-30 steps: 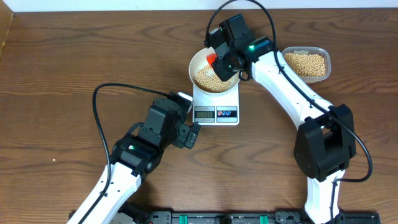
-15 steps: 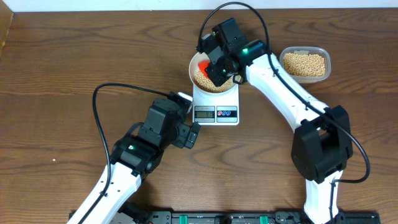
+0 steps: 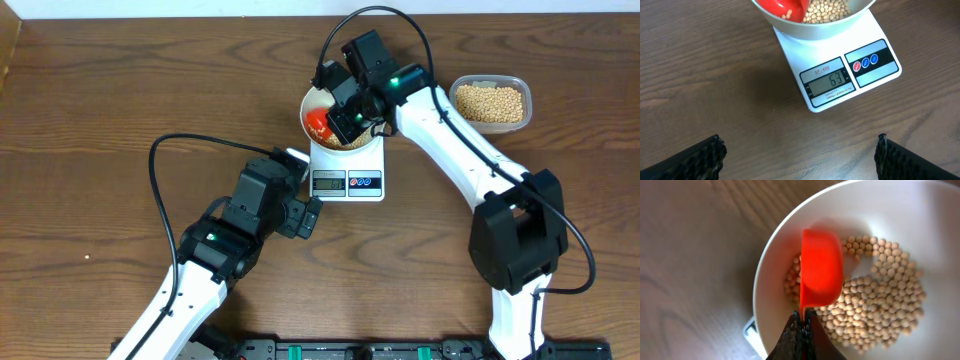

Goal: Scoop item into bowl and weigh 50g on scale

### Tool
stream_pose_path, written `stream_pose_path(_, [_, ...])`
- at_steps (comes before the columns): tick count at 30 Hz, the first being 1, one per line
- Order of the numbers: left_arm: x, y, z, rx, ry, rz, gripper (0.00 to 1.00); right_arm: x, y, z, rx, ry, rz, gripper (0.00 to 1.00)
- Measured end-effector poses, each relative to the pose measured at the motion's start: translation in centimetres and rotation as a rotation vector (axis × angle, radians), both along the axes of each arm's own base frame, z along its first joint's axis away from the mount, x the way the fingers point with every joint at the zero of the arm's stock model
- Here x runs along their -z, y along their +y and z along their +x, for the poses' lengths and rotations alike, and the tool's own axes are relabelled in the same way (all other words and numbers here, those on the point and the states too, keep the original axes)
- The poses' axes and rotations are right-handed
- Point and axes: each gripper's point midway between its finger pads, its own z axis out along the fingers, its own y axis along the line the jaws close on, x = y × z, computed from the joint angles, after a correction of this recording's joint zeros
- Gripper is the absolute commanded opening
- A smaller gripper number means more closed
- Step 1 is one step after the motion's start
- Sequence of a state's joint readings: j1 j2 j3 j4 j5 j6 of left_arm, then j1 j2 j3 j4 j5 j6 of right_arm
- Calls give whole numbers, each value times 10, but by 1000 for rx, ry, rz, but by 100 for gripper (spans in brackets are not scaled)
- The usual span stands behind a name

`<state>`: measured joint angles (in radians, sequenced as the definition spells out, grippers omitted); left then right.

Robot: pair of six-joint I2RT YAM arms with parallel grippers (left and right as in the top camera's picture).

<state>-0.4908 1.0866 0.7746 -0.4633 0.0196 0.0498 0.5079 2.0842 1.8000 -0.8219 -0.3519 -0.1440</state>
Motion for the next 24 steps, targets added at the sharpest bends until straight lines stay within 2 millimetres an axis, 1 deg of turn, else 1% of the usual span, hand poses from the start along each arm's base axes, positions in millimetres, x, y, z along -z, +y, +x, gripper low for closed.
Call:
stream_pose_path(4, [0, 0, 0, 0, 0, 0, 97, -2, -7, -1, 20, 59, 50, 1])
stream_pose_path(10, [0, 0, 0, 0, 0, 0, 97, -10, -30, 12, 90, 127, 150, 1])
stream_pose_path(13, [0, 0, 0, 0, 0, 0, 97, -17, -42, 19, 110, 159, 222, 1])
stream_pose_path(17, [0, 0, 0, 0, 0, 0, 97, -29, -53, 23, 115, 200, 324, 1])
stream_pose_path(24, [0, 0, 0, 0, 0, 0, 97, -45, -63, 25, 103, 240, 449, 1])
